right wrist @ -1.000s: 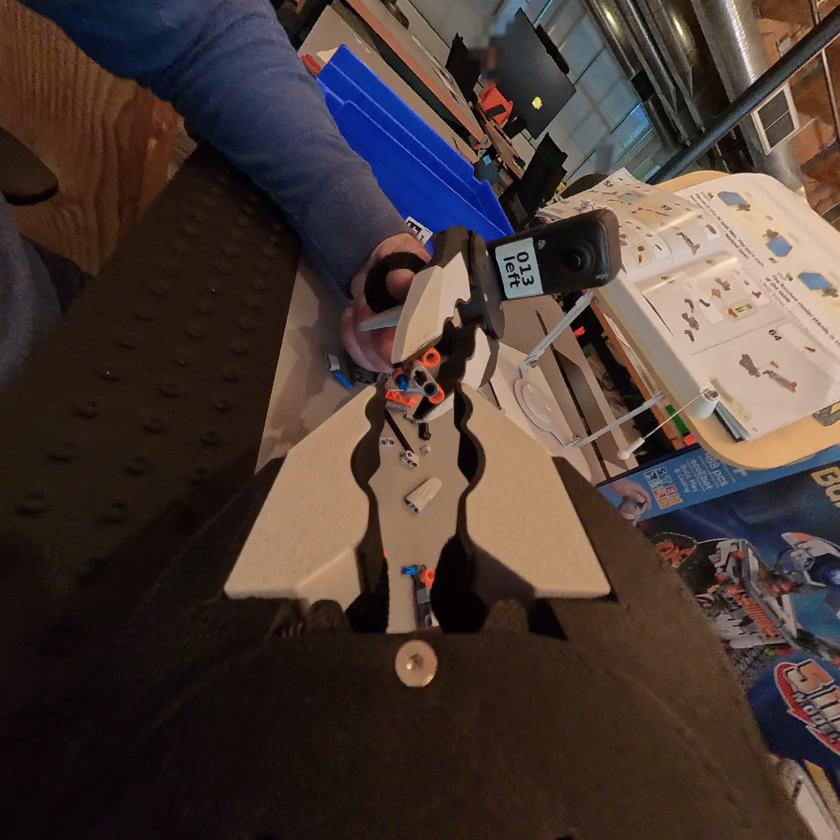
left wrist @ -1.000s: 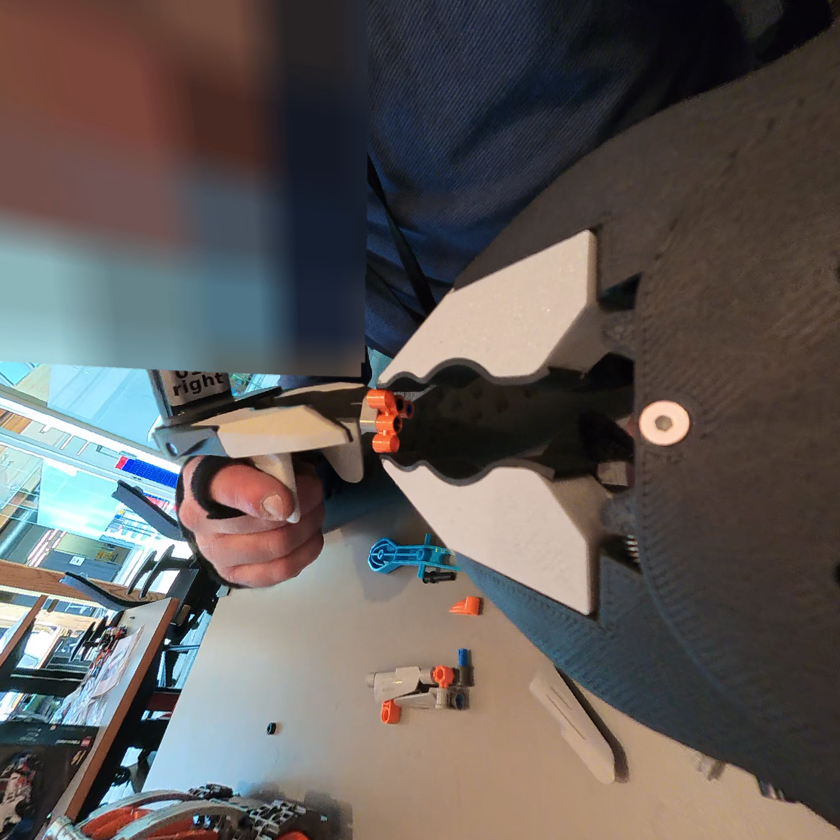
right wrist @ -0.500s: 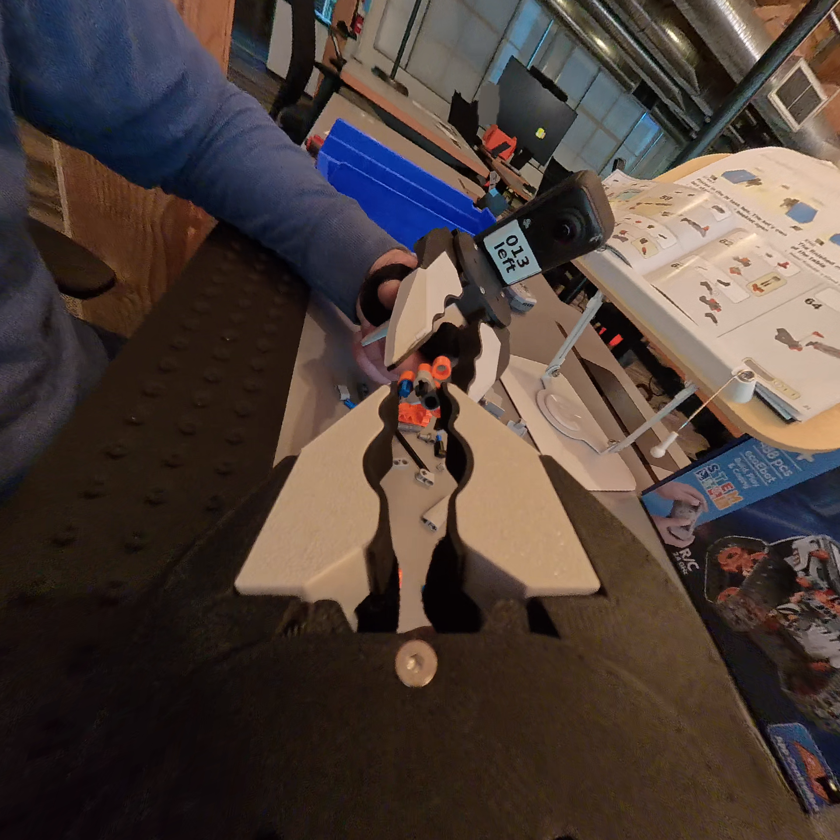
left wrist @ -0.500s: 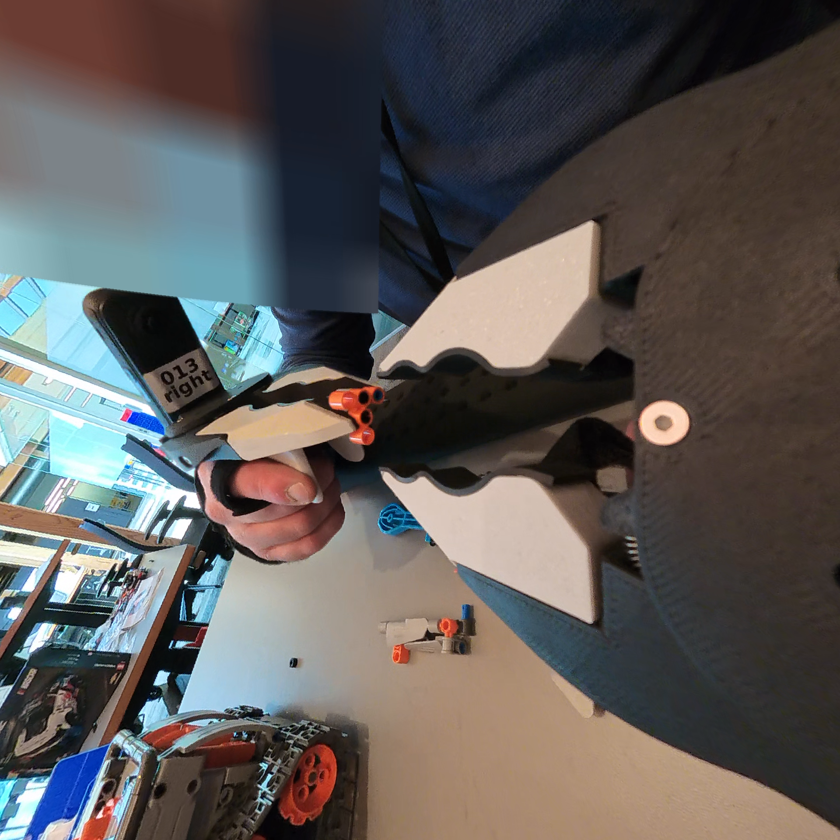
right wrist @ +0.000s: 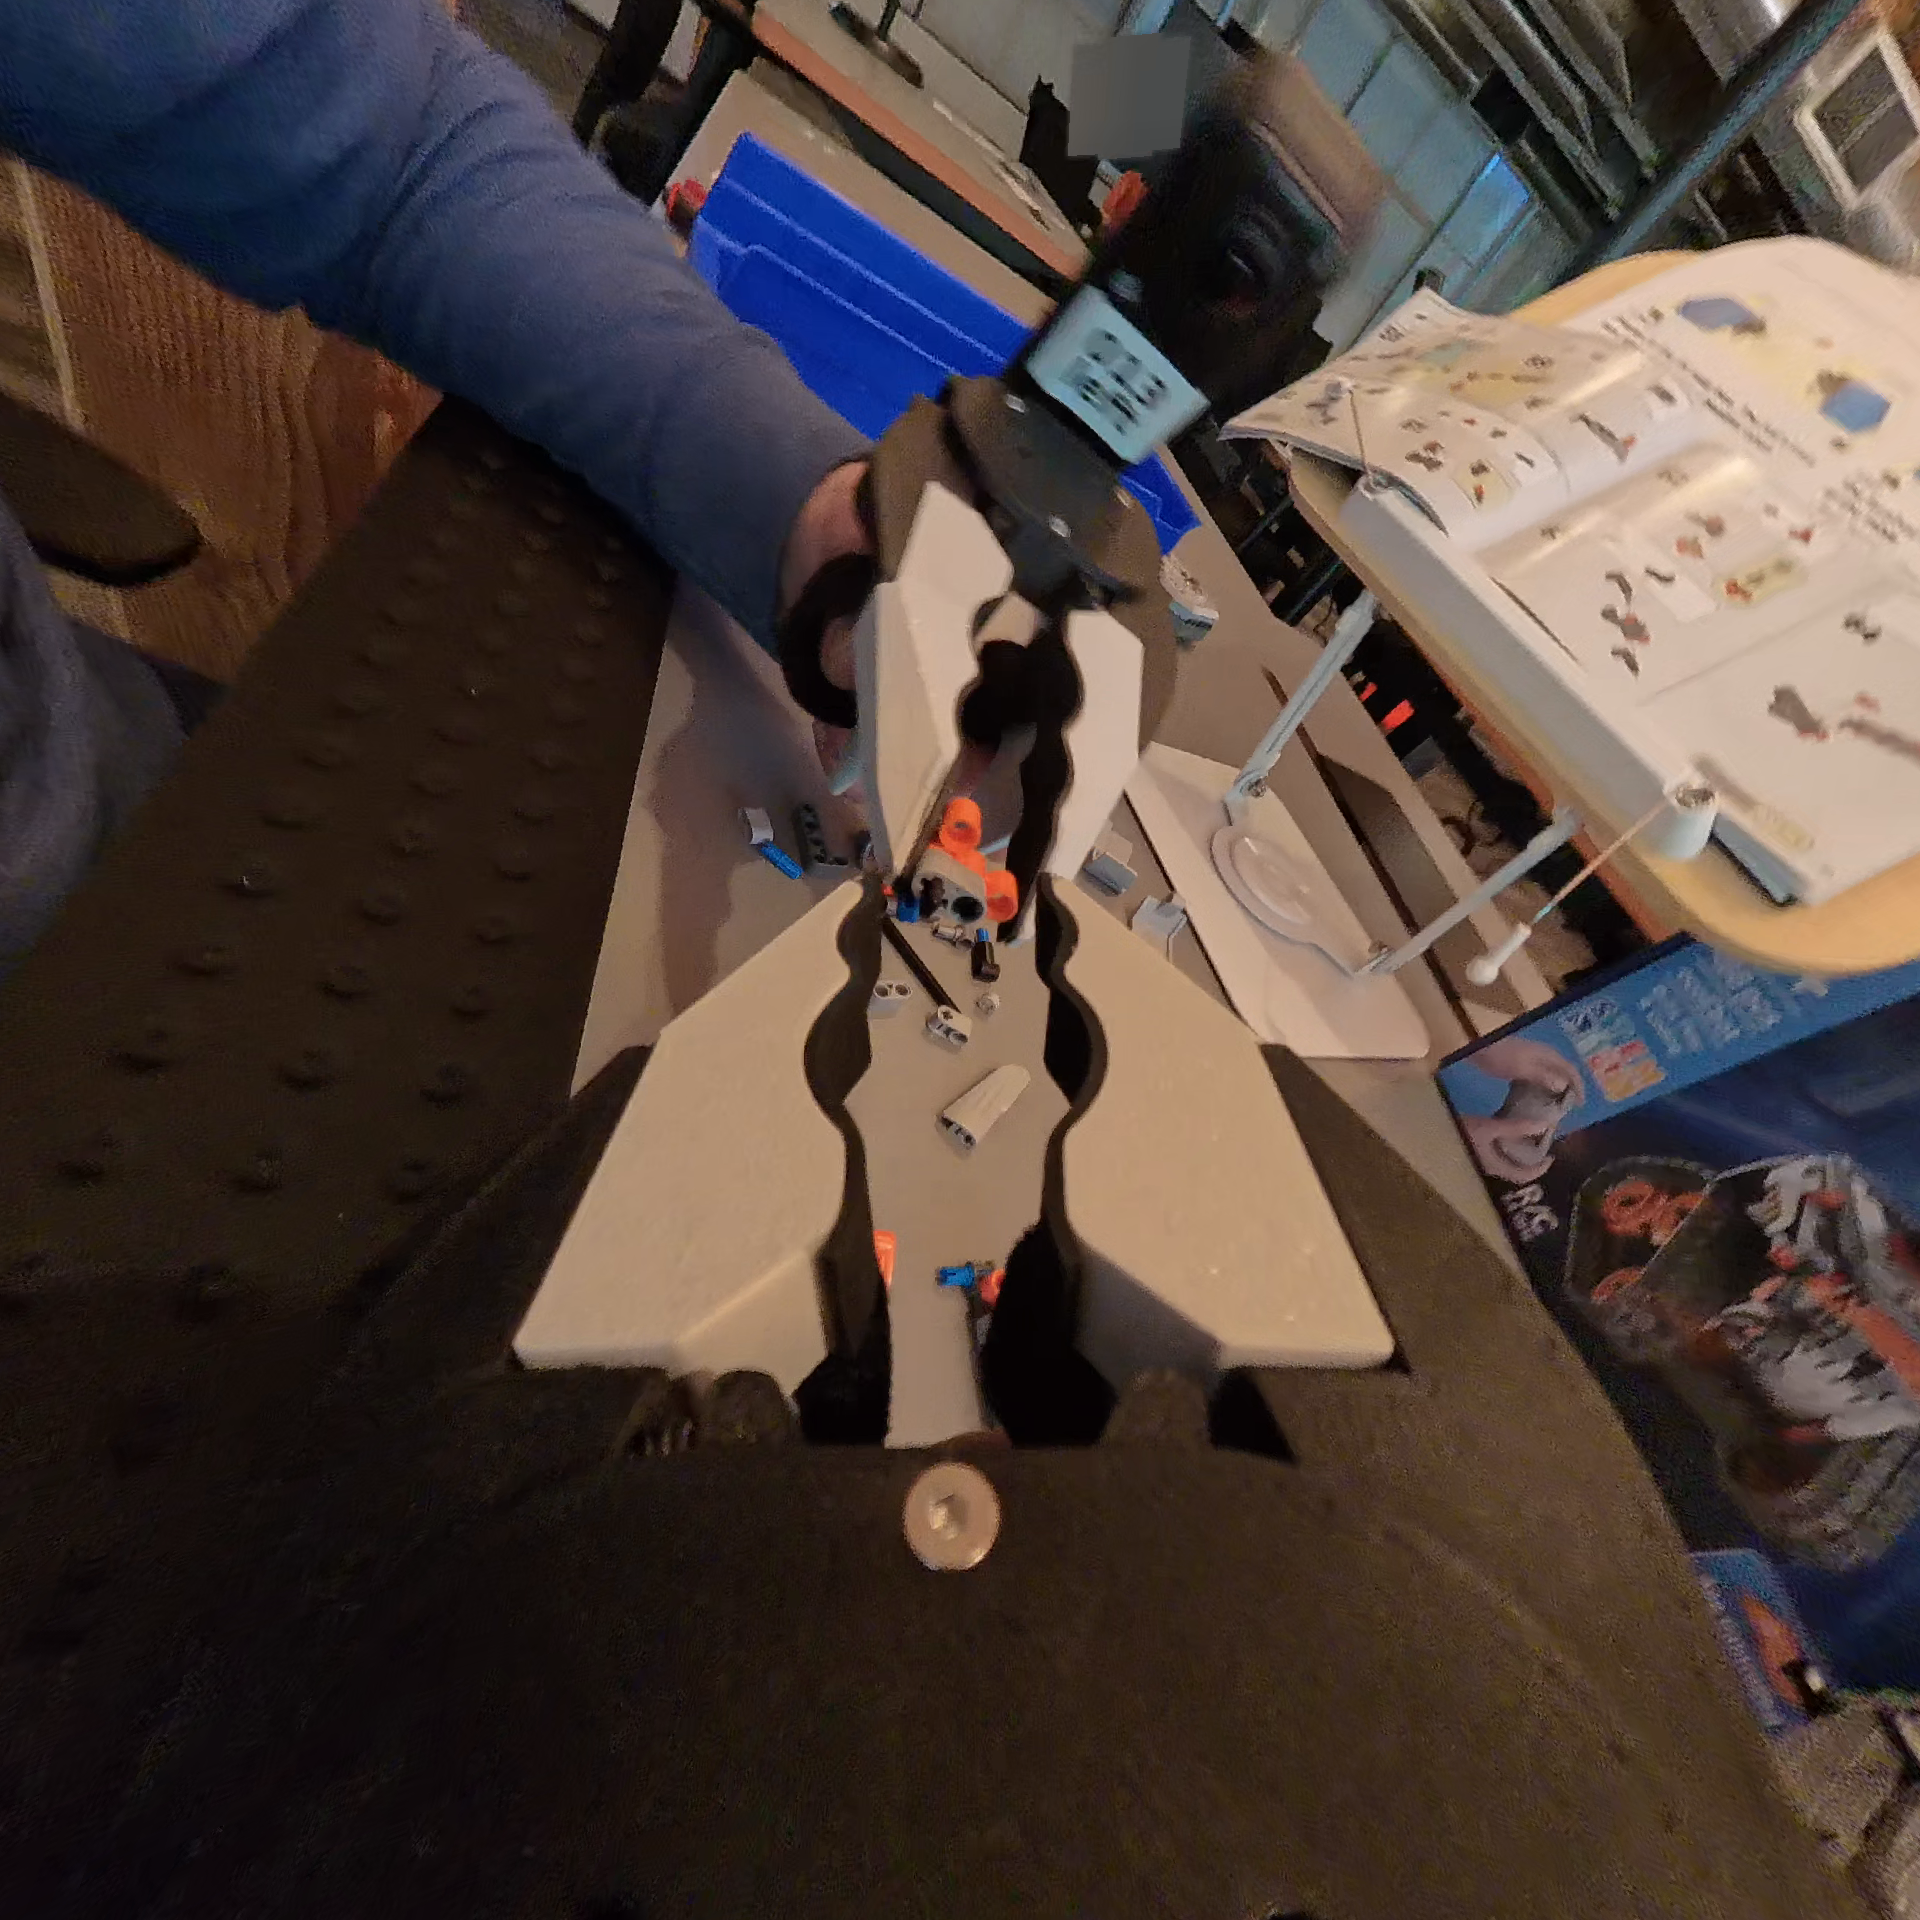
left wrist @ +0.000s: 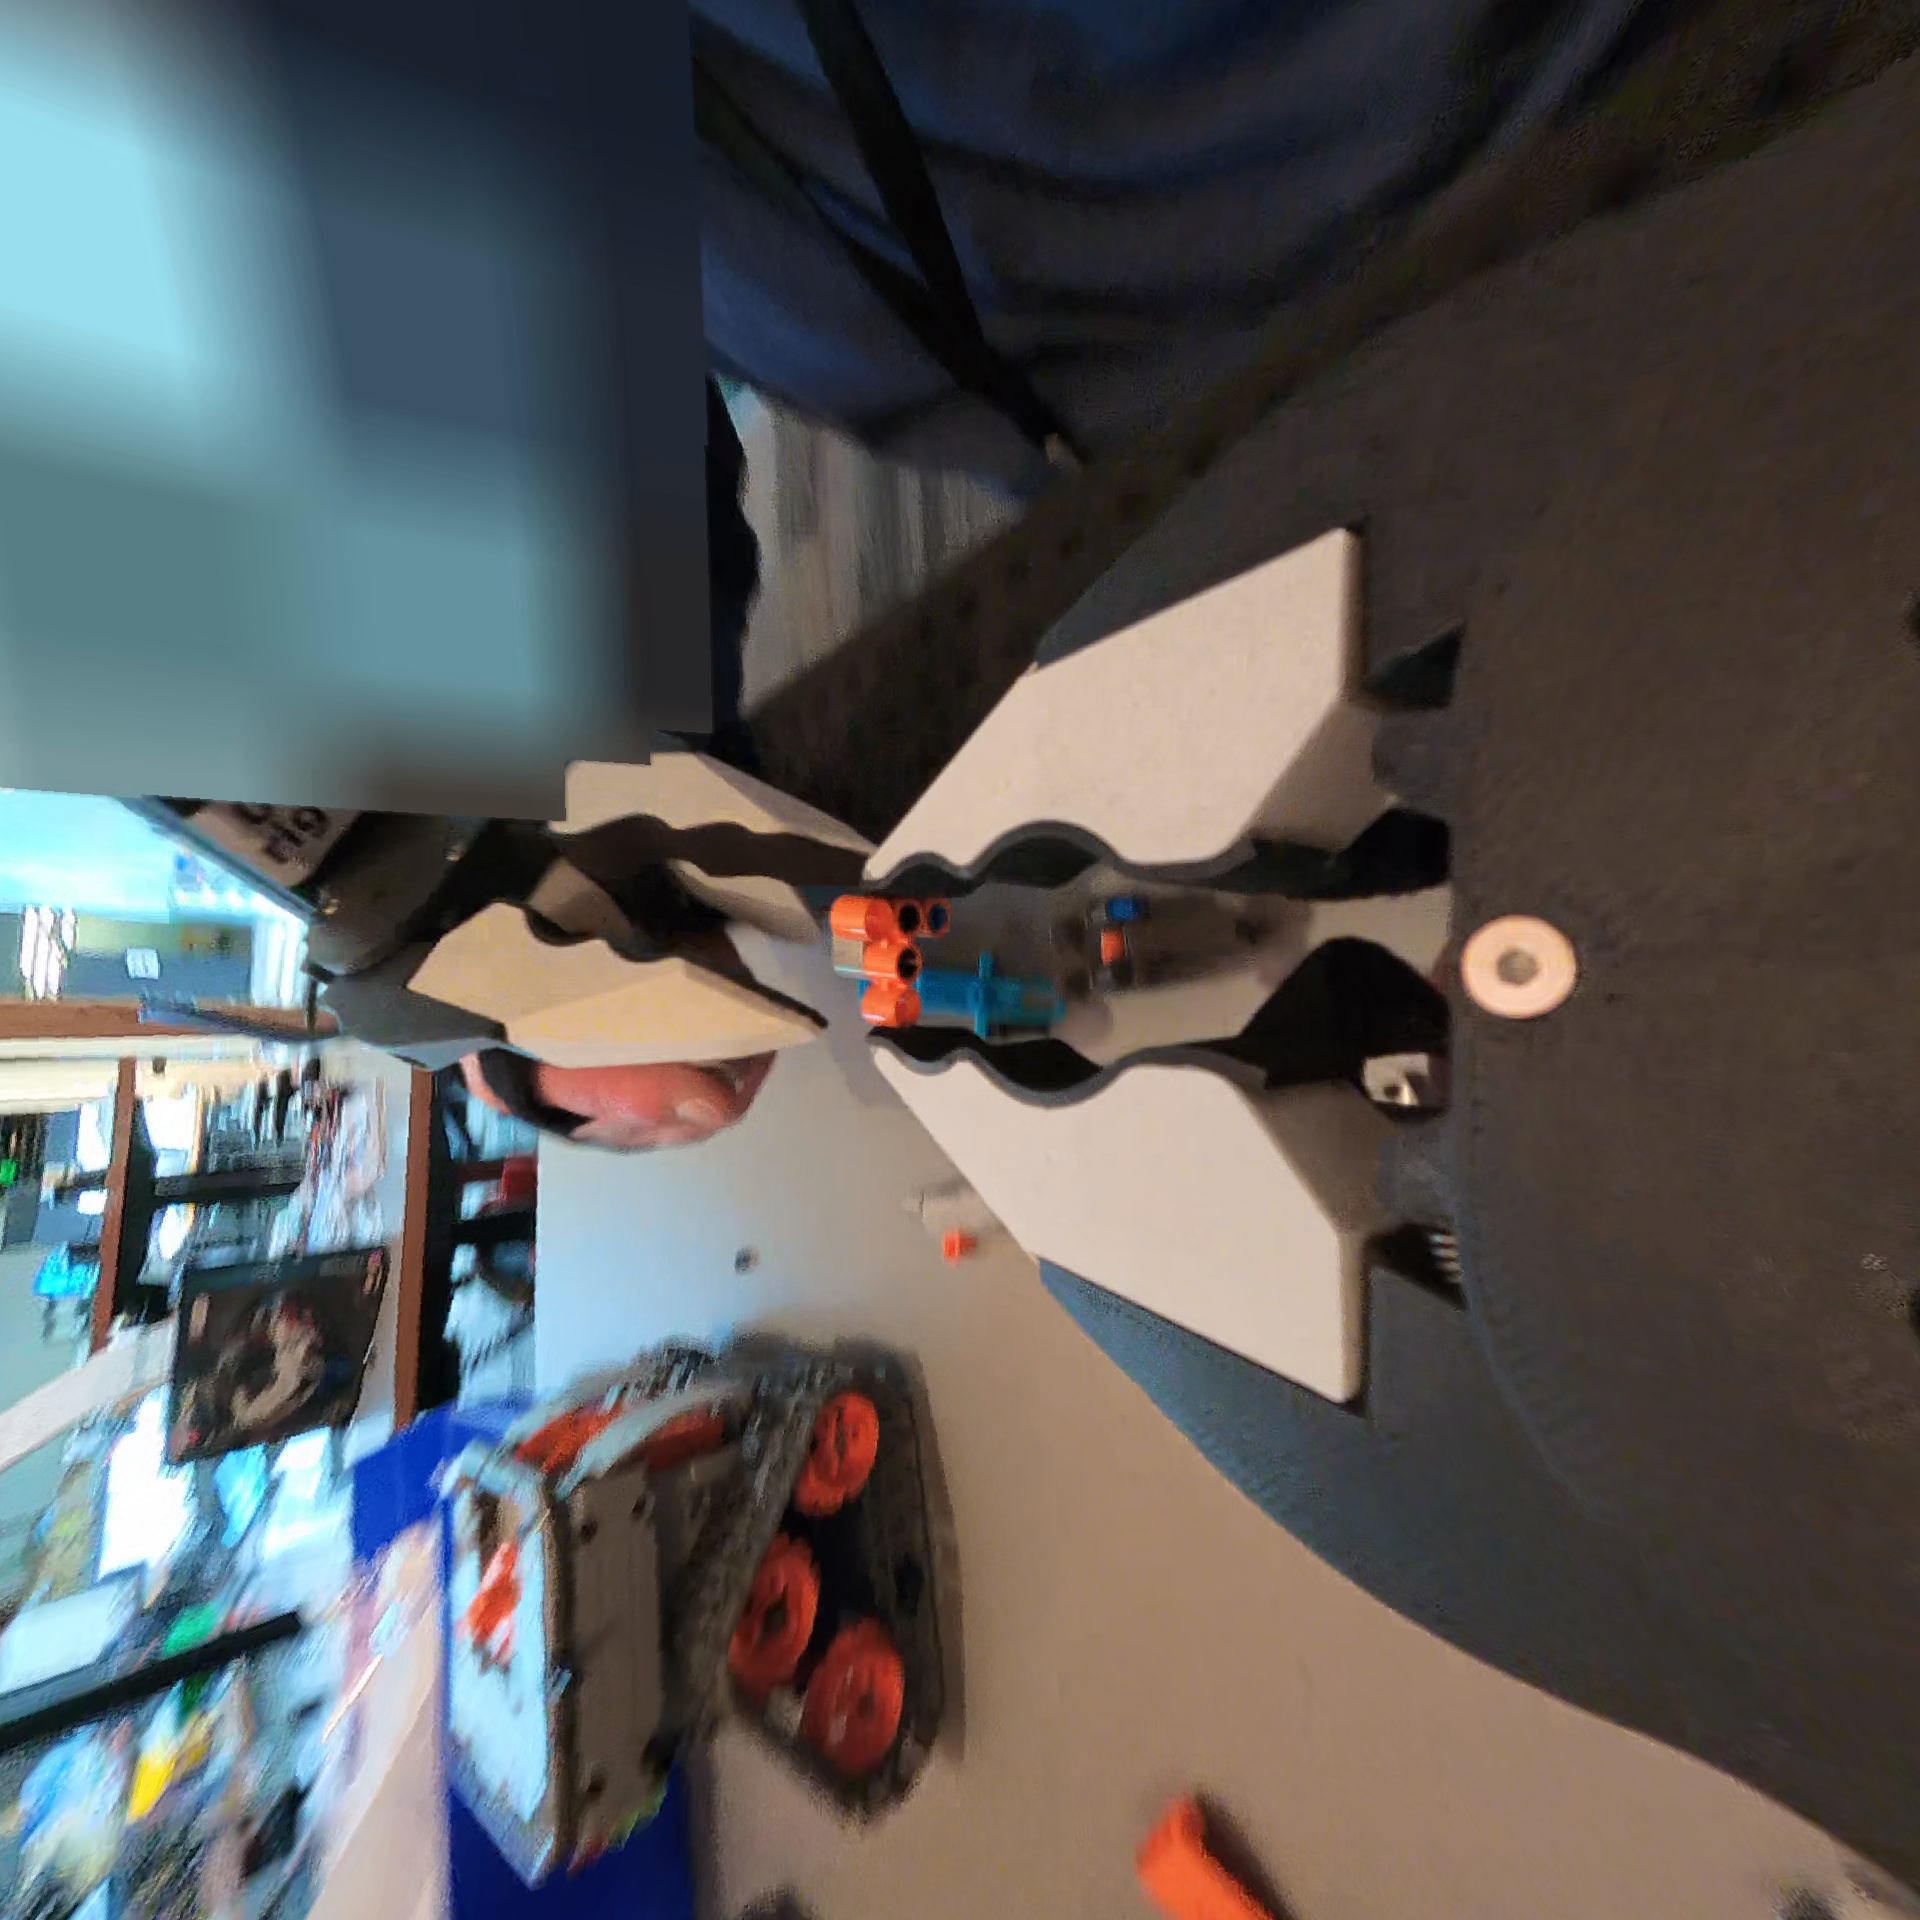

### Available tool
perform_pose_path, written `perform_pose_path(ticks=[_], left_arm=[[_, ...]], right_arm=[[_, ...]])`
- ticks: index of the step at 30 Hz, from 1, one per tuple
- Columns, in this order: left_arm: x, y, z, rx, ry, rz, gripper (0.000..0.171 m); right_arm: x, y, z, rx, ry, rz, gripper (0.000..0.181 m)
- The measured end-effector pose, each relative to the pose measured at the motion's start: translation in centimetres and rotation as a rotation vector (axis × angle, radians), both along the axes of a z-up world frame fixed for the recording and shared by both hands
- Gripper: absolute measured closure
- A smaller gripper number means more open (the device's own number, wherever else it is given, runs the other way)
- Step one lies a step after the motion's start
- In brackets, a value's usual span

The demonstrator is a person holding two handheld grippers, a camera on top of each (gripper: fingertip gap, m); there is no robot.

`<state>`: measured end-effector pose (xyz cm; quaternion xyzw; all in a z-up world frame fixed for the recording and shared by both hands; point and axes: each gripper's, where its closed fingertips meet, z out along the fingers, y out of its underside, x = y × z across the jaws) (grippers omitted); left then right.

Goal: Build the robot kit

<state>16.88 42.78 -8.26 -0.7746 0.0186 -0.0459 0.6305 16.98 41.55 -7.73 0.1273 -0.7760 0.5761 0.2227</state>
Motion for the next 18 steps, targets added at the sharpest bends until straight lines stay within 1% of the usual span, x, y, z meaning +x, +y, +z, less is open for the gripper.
perform_pose_path(ticks=[2,4,6,7,11,13,14,18], left_arm=[[-0.8,-0.2,0.3,-0.017,0.204,0.092,0.149],[-1.3,-0.3,0.7,-0.031,0.434,0.171,0.149],[-1.2,-0.3,1.2,-0.043,0.614,0.214,0.149],[-1.2,-0.3,1.4,-0.056,0.709,0.235,0.149],[-1.4,-0.2,1.9,-0.108,1.046,0.322,0.149],[-1.3,0.1,1.7,-0.132,1.178,0.340,0.150],[-1.3,0.2,1.6,-0.148,1.243,0.350,0.149],[-1.2,0.4,1.9,-0.153,1.387,0.388,0.150]], right_arm=[[-0.2,0.4,0.4,-0.032,-0.124,0.000,0.157],[-0.7,0.5,-0.2,-0.028,-0.268,-0.016,0.156],[-0.6,0.5,-0.8,-0.025,-0.402,0.011,0.153],[-0.5,0.5,-0.7,-0.039,-0.442,0.018,0.153],[-0.6,0.6,0.6,-0.143,-0.645,0.067,0.154],[-0.3,0.5,1.2,-0.181,-0.734,0.119,0.154],[-0.3,0.4,1.3,-0.190,-0.751,0.122,0.154],[-0.4,-0.1,0.5,-0.153,-0.723,0.093,0.159]])
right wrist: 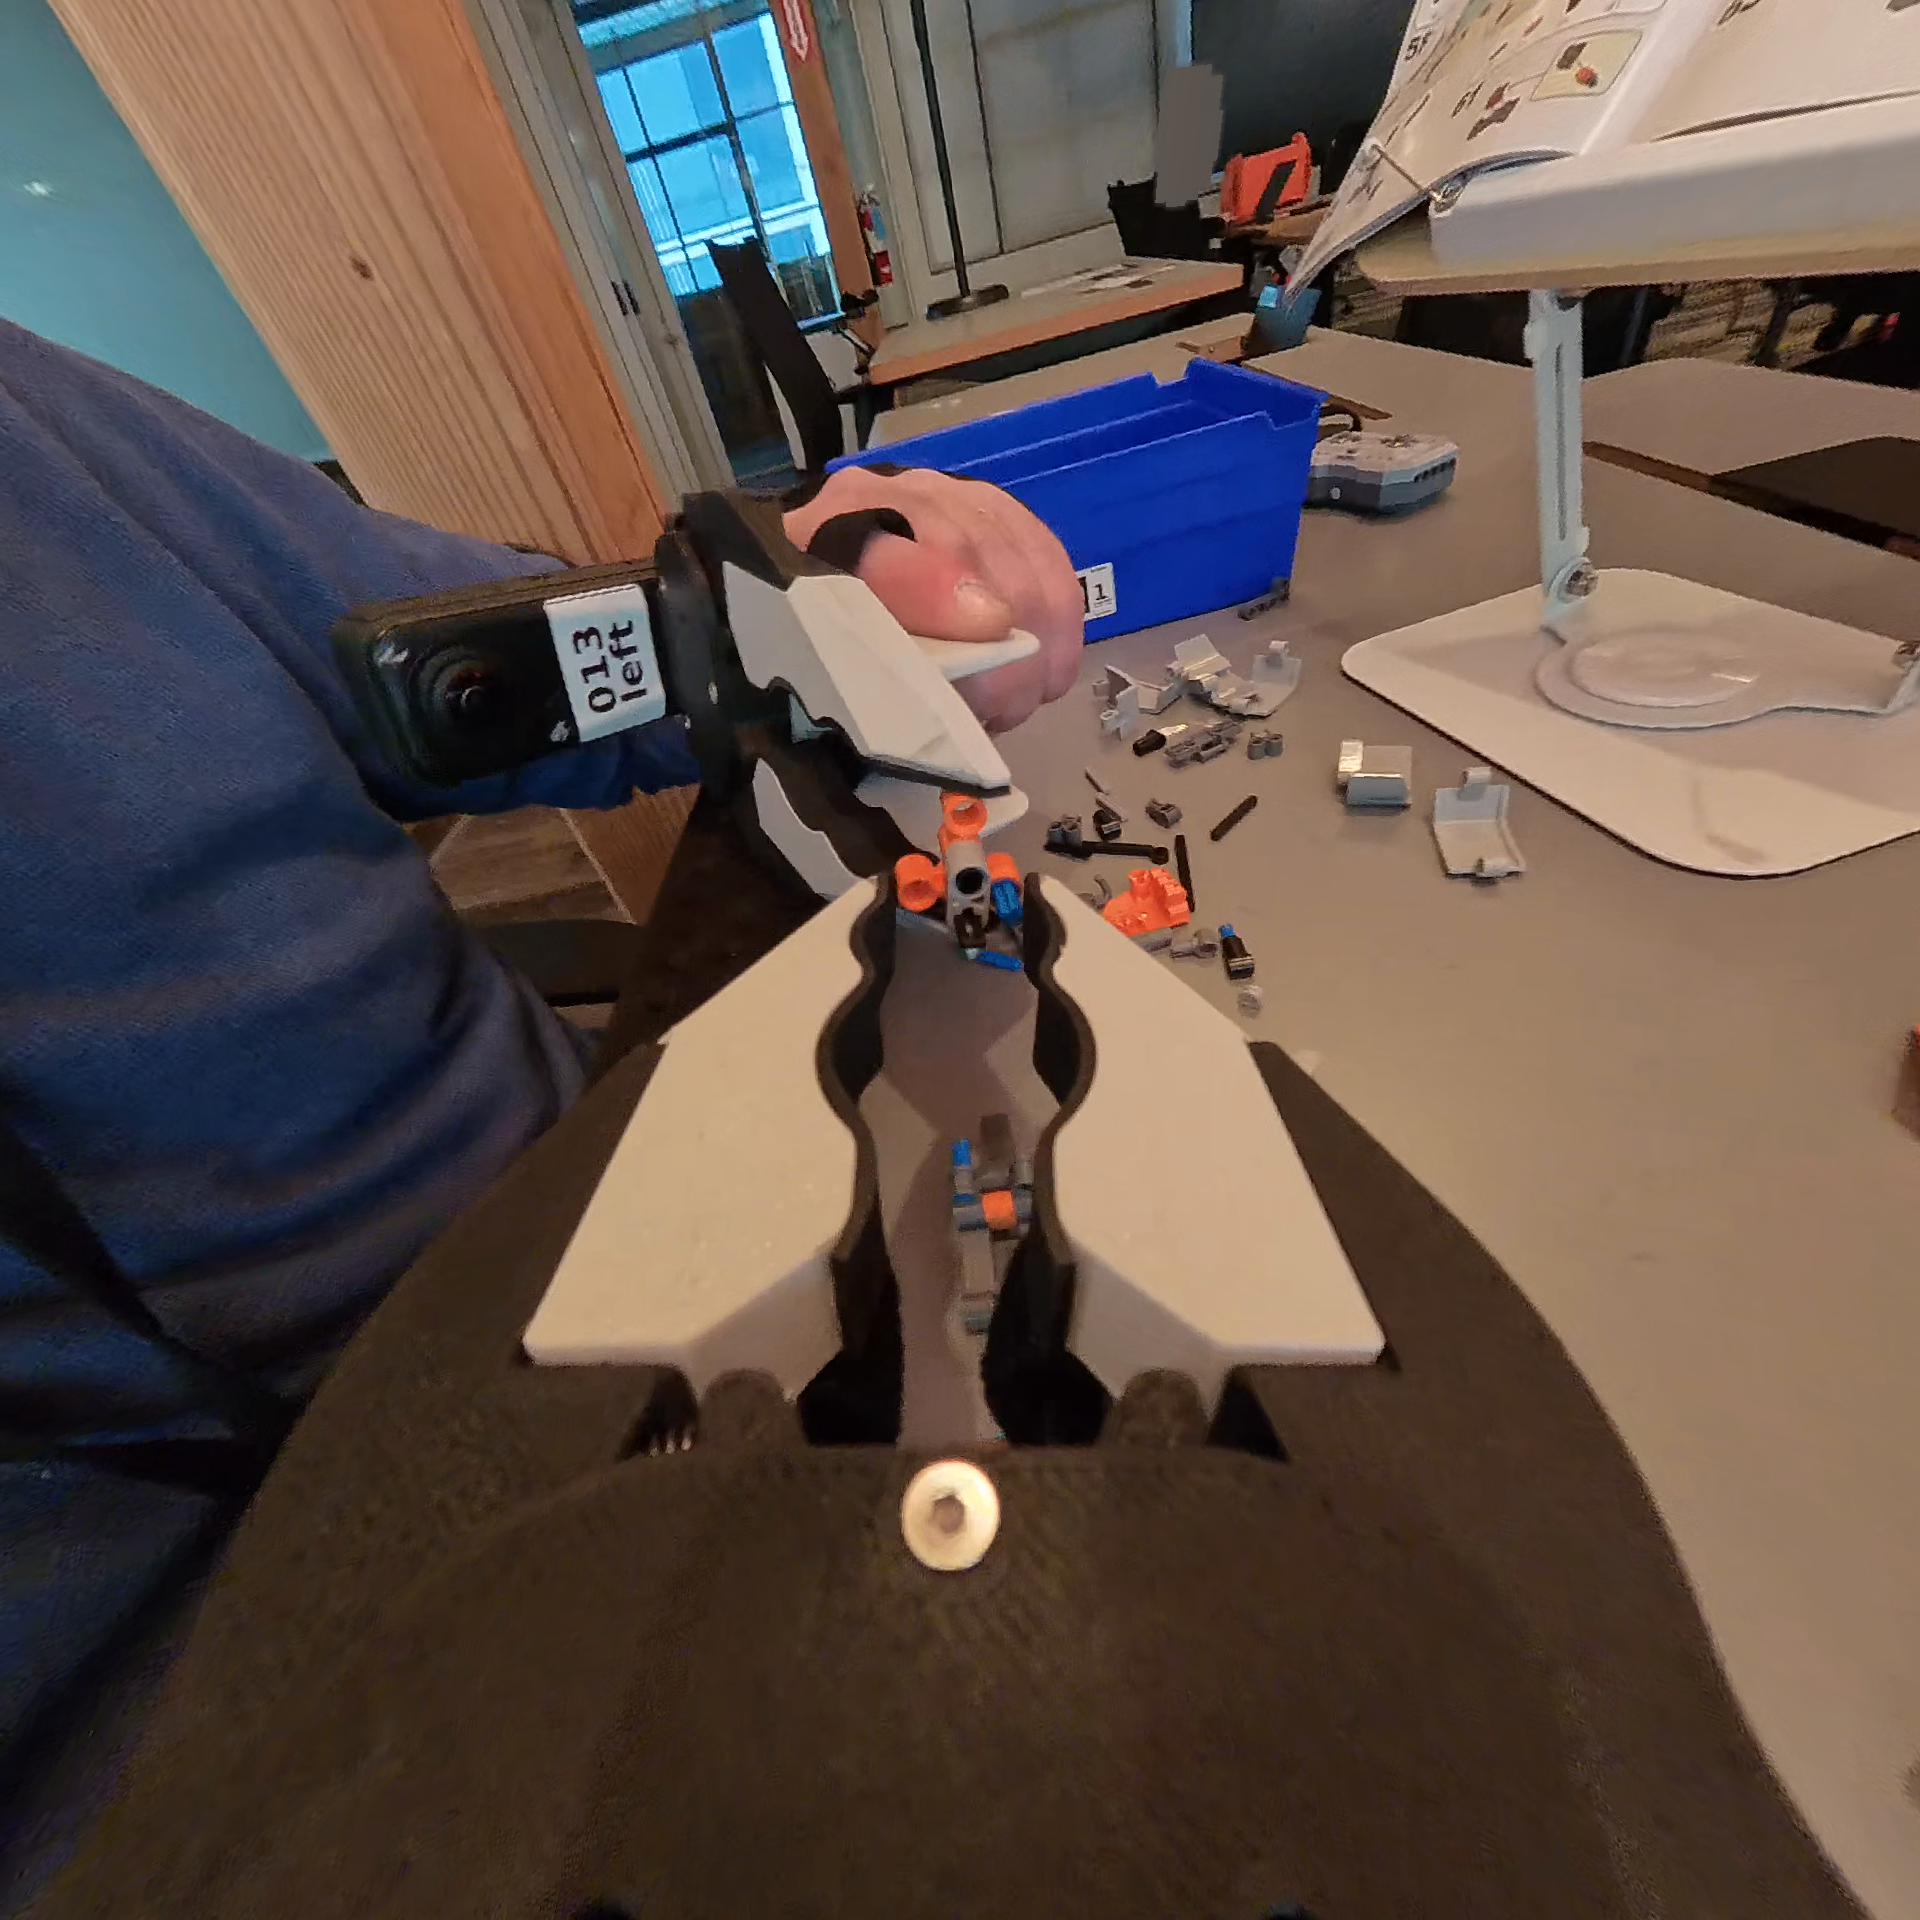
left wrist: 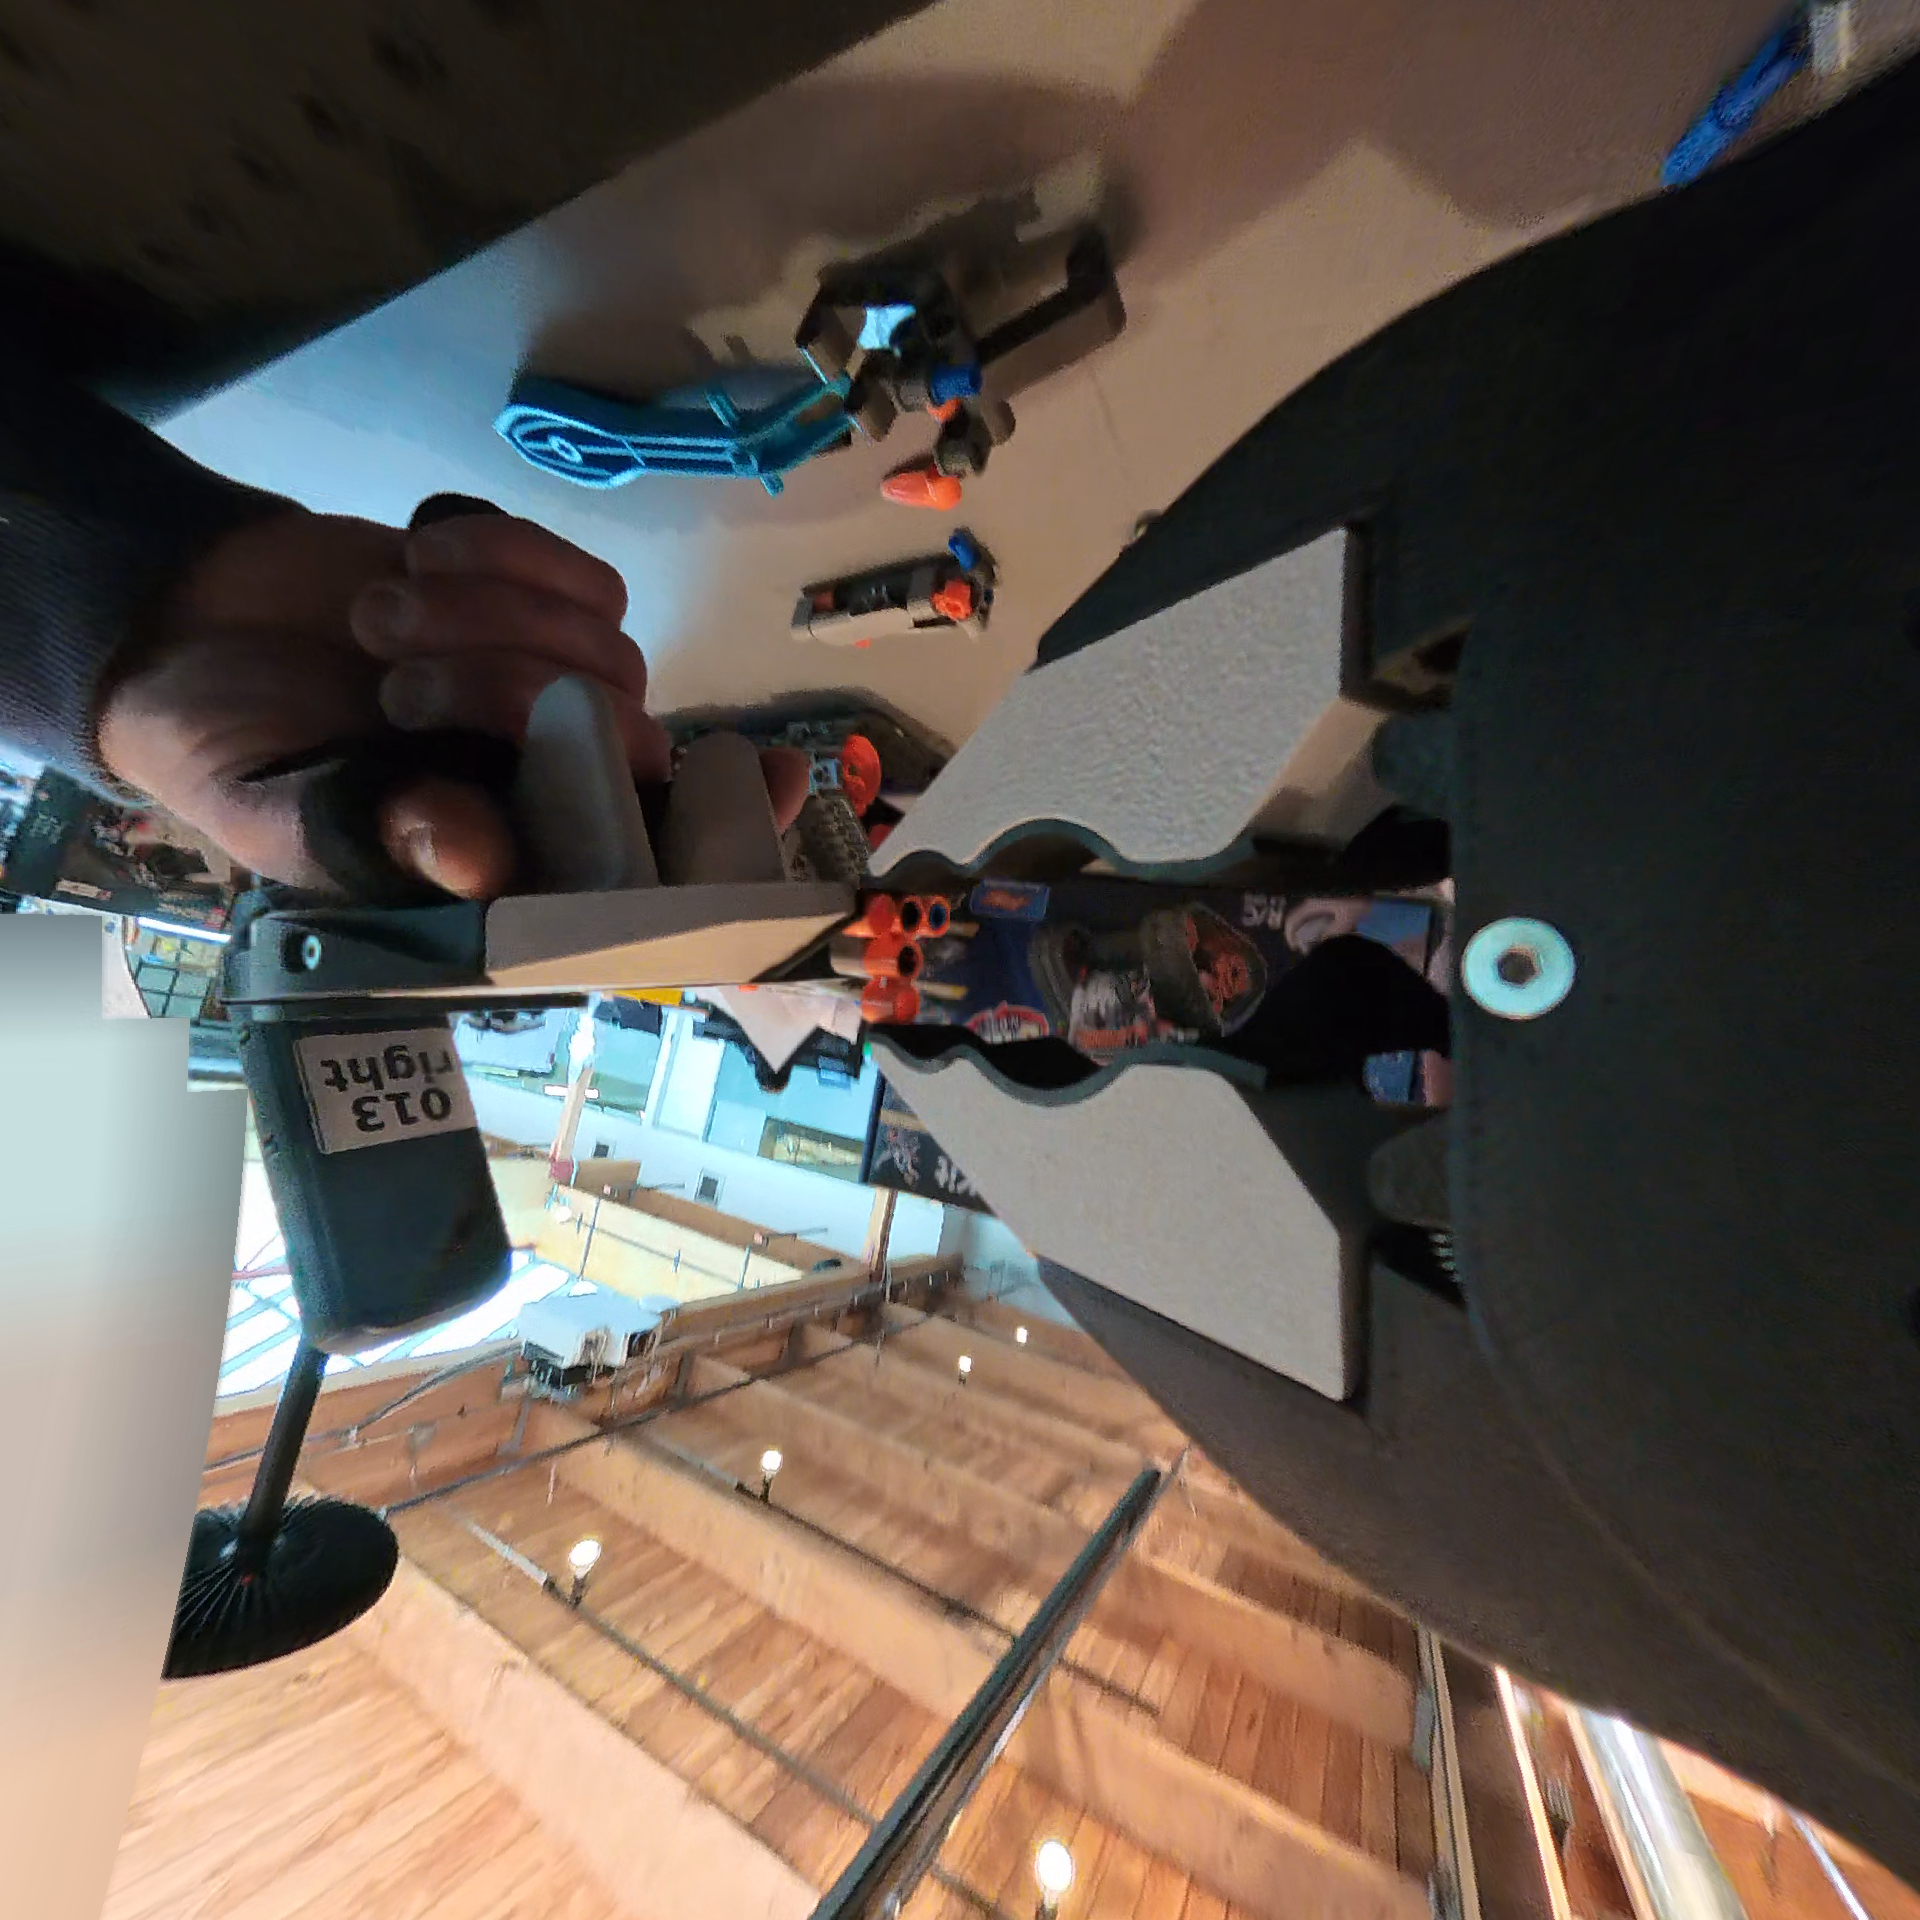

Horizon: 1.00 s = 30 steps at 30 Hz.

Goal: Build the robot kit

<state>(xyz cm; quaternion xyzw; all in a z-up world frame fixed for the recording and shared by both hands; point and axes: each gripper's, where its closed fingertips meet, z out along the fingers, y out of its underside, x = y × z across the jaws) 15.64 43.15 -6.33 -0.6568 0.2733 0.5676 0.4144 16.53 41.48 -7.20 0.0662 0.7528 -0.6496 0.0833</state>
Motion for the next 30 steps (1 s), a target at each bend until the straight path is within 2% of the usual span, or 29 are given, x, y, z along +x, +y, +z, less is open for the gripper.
perform_pose_path(ticks=[4,7,9,12,14,17,20,24,27,28,30], left_arm=[[0.1,-0.1,0.3,0.003,0.073,0.015,0.149],[0.0,-0.3,-0.1,-0.003,0.002,0.013,0.147],[-0.1,-0.7,-0.5,0.002,-0.150,0.007,0.145],[-0.1,-1.2,0.4,0.120,-0.454,-0.054,0.149],[-0.2,-1.2,0.9,0.194,-0.650,-0.091,0.147],[0.1,-0.7,0.1,0.194,-0.852,-0.135,0.149],[0.4,-0.4,-0.8,0.162,-0.923,-0.150,0.158],[0.7,-0.3,-1.4,0.129,-0.902,-0.151,0.166],[0.6,-0.6,-1.9,0.107,-0.924,-0.133,0.166],[0.4,-0.8,-2.5,0.090,-0.934,-0.117,0.166],[0.9,-1.2,-4.1,0.028,-0.991,-0.102,0.166]], right_arm=[[0.0,-0.1,0.2,0.008,0.111,-0.034,0.160],[-0.4,0.1,0.0,0.036,0.237,-0.082,0.160],[-0.8,0.2,-0.1,0.065,0.337,-0.123,0.160],[-0.9,0.5,-0.2,0.095,0.459,-0.147,0.160],[-0.9,0.5,-0.3,0.108,0.491,-0.150,0.160],[-0.7,0.4,-0.3,0.114,0.531,-0.147,0.160],[-0.5,0.2,-0.8,0.145,0.584,-0.144,0.160],[-0.5,0.0,-1.1,0.160,0.596,-0.137,0.160],[-0.6,-0.1,-1.7,0.177,0.544,-0.126,0.158],[-0.8,0.1,-2.2,0.206,0.509,-0.119,0.152],[-1.0,0.8,-4.0,0.294,0.464,-0.098,0.151]])
